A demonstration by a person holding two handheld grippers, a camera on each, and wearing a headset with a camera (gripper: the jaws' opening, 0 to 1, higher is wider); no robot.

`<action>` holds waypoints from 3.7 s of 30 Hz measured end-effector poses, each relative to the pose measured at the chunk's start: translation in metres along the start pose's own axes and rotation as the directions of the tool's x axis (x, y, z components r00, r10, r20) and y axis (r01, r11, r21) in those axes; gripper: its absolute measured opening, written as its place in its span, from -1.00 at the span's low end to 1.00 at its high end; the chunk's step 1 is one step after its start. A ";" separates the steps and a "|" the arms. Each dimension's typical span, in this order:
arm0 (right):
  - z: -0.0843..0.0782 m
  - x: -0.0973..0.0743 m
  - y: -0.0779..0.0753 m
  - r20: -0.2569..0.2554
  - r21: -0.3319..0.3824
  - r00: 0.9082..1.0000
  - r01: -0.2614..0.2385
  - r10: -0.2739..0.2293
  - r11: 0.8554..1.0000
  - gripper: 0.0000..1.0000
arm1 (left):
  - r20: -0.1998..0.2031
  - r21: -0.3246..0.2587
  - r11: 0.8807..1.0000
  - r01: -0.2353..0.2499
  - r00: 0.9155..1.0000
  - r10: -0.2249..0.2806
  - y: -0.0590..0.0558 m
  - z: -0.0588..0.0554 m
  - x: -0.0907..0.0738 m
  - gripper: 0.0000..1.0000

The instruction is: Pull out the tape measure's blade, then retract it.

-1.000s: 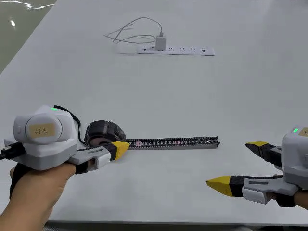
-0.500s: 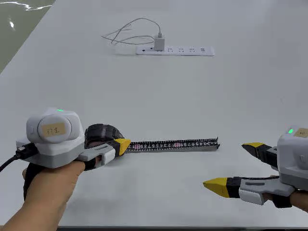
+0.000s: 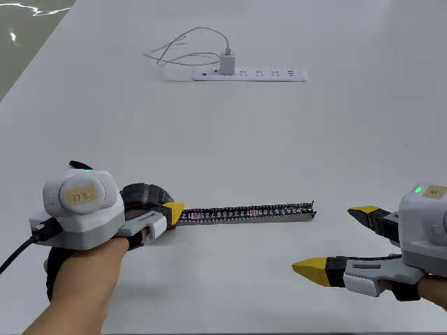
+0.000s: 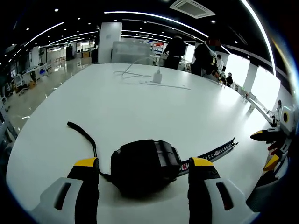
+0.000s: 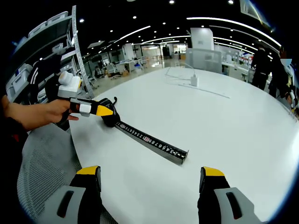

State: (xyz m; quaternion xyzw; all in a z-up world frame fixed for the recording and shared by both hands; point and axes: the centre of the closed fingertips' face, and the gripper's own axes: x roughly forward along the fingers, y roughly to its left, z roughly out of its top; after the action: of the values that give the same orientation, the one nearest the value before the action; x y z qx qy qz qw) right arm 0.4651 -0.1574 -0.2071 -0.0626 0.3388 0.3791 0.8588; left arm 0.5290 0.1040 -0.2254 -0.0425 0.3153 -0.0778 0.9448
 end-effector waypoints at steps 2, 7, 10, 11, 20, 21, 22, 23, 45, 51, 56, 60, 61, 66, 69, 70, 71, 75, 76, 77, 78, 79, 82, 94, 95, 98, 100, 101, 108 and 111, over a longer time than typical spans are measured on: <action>0.000 0.000 0.000 0.000 0.001 1.000 -0.001 0.001 1.000 0.71 | 0.004 -0.026 1.000 -0.001 1.000 0.001 0.000 0.000 0.001 0.44; 0.001 0.001 0.000 0.000 -0.001 1.000 -0.003 0.003 1.000 0.71 | 0.001 -0.039 0.999 -0.013 1.000 0.013 0.002 -0.001 0.003 0.39; 0.001 0.001 0.000 0.001 0.000 1.000 -0.002 0.002 1.000 0.70 | -0.003 -0.046 0.999 -0.017 1.000 0.017 0.003 -0.003 0.003 0.38; 0.001 0.002 -0.001 0.002 0.000 1.000 -0.002 0.002 1.000 0.70 | -0.005 -0.046 0.999 -0.019 1.000 0.019 0.003 -0.004 0.003 0.37; 0.002 0.004 -0.001 0.003 0.003 1.000 -0.004 0.004 1.000 0.69 | 0.003 -0.086 0.996 -0.007 1.000 0.007 -0.003 -0.007 0.006 0.21; 0.002 0.004 -0.001 0.002 0.004 1.000 -0.004 0.004 1.000 0.69 | 0.004 -0.088 0.996 -0.007 1.000 0.007 -0.003 -0.007 0.006 0.21; 0.002 0.004 -0.001 0.003 0.004 1.000 -0.004 0.004 1.000 0.69 | 0.003 -0.090 0.996 -0.007 1.000 0.008 -0.002 -0.007 0.006 0.21; 0.002 0.005 0.000 0.003 0.005 1.000 -0.005 0.005 1.000 0.68 | 0.001 -0.090 0.996 -0.007 1.000 0.007 -0.002 -0.007 0.006 0.21; -0.003 0.032 -0.029 -0.075 -0.170 0.994 -0.087 0.075 0.982 0.23 | -0.006 -0.087 0.996 0.009 1.000 -0.009 -0.001 -0.008 0.007 0.19; -0.004 0.044 -0.043 -0.110 -0.285 0.987 -0.147 0.121 0.947 0.07 | -0.007 -0.086 0.996 0.008 1.000 -0.009 -0.001 -0.007 0.007 0.19; -0.006 0.055 -0.049 -0.151 -0.364 0.971 -0.229 0.185 0.903 -0.18 | -0.004 -0.086 0.996 0.007 1.000 -0.008 -0.001 -0.007 0.007 0.19; -0.005 0.062 -0.054 -0.179 -0.379 0.961 -0.265 0.210 0.887 -0.25 | -0.007 -0.086 0.996 0.007 1.000 -0.008 0.000 -0.007 0.008 0.19; -0.005 0.062 -0.053 -0.183 -0.386 0.958 -0.276 0.220 0.880 -0.27 | -0.007 -0.085 0.996 0.007 1.000 -0.008 0.000 -0.007 0.008 0.19; -0.001 0.061 -0.053 -0.177 -0.382 0.953 -0.297 0.245 0.875 -0.32 | -0.009 -0.084 0.996 0.008 1.000 -0.009 -0.001 -0.007 0.008 0.19; -0.001 0.061 -0.051 -0.187 -0.403 0.947 -0.317 0.262 0.858 -0.40 | -0.009 -0.084 0.996 0.009 1.000 -0.009 -0.001 -0.008 0.008 0.19; -0.001 0.061 -0.050 -0.188 -0.404 0.945 -0.322 0.267 0.856 -0.43 | -0.009 -0.084 0.996 0.008 1.000 -0.009 -0.001 -0.008 0.008 0.19; -0.002 0.061 -0.050 -0.189 -0.409 0.944 -0.325 0.270 0.853 -0.47 | -0.009 -0.084 0.996 0.007 1.000 -0.008 -0.001 -0.008 0.007 0.19; -0.002 0.061 -0.051 -0.196 -0.428 0.942 -0.334 0.274 0.840 -0.60 | -0.008 -0.084 0.996 0.007 1.000 -0.008 -0.001 -0.007 0.007 0.18; -0.003 0.062 -0.052 -0.203 -0.437 0.941 -0.335 0.271 0.835 -0.63 | -0.008 -0.085 0.996 0.007 1.000 -0.008 -0.001 -0.007 0.007 0.19; -0.004 0.062 -0.052 -0.209 -0.439 0.938 -0.343 0.277 0.831 -0.68 | -0.008 -0.085 0.996 0.007 1.000 -0.007 -0.001 -0.007 0.007 0.19; -0.004 0.062 -0.052 -0.209 -0.443 0.938 -0.342 0.275 0.829 -0.69 | -0.008 -0.085 0.996 0.006 1.000 -0.007 -0.001 -0.007 0.007 0.19; -0.004 0.062 -0.053 -0.215 -0.452 0.938 -0.343 0.273 0.823 -0.71 | -0.008 -0.085 0.996 0.007 1.000 -0.007 -0.001 -0.008 0.007 0.19; -0.005 0.063 -0.055 -0.221 -0.459 0.935 -0.351 0.277 0.817 -0.76 | -0.009 -0.085 0.996 0.007 1.000 -0.008 -0.001 -0.008 0.007 0.18; -0.006 0.064 -0.054 -0.252 -0.514 0.919 -0.393 0.303 0.763 -0.81 | -0.004 -0.087 0.996 -0.001 1.000 0.001 0.000 -0.008 0.008 0.18; -0.006 0.064 -0.054 -0.253 -0.514 0.919 -0.392 0.302 0.763 -0.81 | -0.004 -0.088 0.996 -0.003 1.000 0.002 0.000 -0.008 0.008 0.18; -0.007 0.063 -0.054 -0.255 -0.521 0.922 -0.386 0.293 0.761 -0.81 | -0.003 -0.090 0.996 -0.004 1.000 0.004 0.001 -0.008 0.008 0.17; -0.007 0.063 -0.054 -0.254 -0.521 0.923 -0.382 0.288 0.763 -0.82 | -0.004 -0.086 0.996 -0.003 1.000 0.003 0.001 -0.007 0.008 0.16; -0.007 0.063 -0.054 -0.253 -0.520 0.924 -0.381 0.288 0.765 -0.82 | -0.003 -0.084 0.996 -0.002 1.000 0.002 0.001 -0.008 0.008 0.15; -0.007 0.064 -0.048 -0.256 -0.531 0.924 -0.379 0.282 0.758 -0.81 | 0.000 -0.080 0.997 -0.008 1.000 0.008 0.002 -0.007 0.007 0.12; -0.007 0.065 -0.047 -0.252 -0.528 0.925 -0.378 0.284 0.760 -0.81 | 0.000 -0.073 0.997 -0.005 1.000 0.005 0.002 -0.007 0.008 0.11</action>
State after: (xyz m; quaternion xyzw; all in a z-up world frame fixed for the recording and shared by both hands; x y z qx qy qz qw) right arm 0.5255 -0.1540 -0.2602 -0.2837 0.2826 0.6024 0.6905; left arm 0.5309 0.1045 -0.2358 -0.0764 0.3178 -0.0637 0.9429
